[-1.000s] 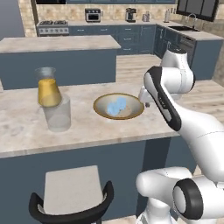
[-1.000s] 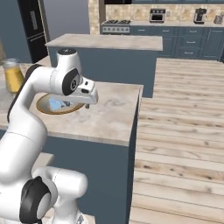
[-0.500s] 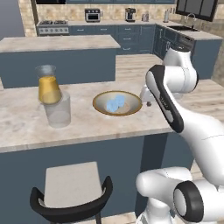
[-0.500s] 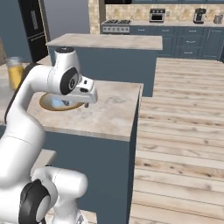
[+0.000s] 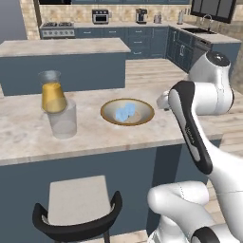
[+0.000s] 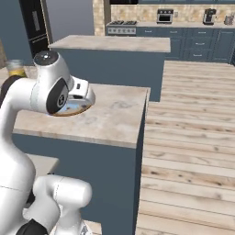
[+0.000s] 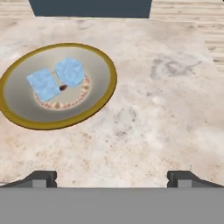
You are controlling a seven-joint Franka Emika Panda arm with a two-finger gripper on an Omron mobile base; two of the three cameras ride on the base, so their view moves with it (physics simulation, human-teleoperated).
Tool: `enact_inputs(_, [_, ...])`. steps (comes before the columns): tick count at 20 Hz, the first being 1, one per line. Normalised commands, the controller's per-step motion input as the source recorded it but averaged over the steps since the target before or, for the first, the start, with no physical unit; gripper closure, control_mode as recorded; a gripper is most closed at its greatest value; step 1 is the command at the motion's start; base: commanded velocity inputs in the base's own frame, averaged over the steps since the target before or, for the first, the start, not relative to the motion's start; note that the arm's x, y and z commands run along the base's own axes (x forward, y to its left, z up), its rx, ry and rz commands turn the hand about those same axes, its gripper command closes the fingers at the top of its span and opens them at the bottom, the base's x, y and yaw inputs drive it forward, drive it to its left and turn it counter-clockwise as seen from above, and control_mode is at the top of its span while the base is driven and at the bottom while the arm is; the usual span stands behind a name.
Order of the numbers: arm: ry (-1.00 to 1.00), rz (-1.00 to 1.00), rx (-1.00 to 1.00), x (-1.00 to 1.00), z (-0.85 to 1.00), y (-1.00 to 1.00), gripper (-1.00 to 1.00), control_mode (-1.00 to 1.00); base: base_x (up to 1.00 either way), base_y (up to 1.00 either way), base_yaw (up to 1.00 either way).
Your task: There are two ice cubes in the ice bowl. Place both ice cubes in the glass cup.
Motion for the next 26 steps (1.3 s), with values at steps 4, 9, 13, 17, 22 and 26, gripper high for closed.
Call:
enact_inputs(4, [-0.05, 0.00, 0.00, 0.00, 0.53, 0.28, -1.00, -1.00, 0.00, 0.00, 0.00])
enact_inputs(9, [0.04, 0.00, 0.00, 0.00, 0.21, 0.37, -1.00, -1.00, 0.00, 0.00, 0.00])
enact_inputs(13, [0.10, 0.00, 0.03, 0.00, 0.05, 0.26, -1.00, -1.00, 0.00, 0.00, 0.00])
enact_inputs(17, [0.01, 0.00, 0.05, 0.00, 0.00, 0.08, -1.00, -1.00, 0.00, 0.00, 0.00])
enact_inputs(22, [0.15, -0.02, 0.02, 0.07, -0.05, 0.32, -1.00, -1.00, 0.00, 0.00, 0.00])
enact_inputs(26, [0.25, -0.09, 0.01, 0.16, -0.05, 0.63, -1.00, -1.00, 0.00, 0.00, 0.00])
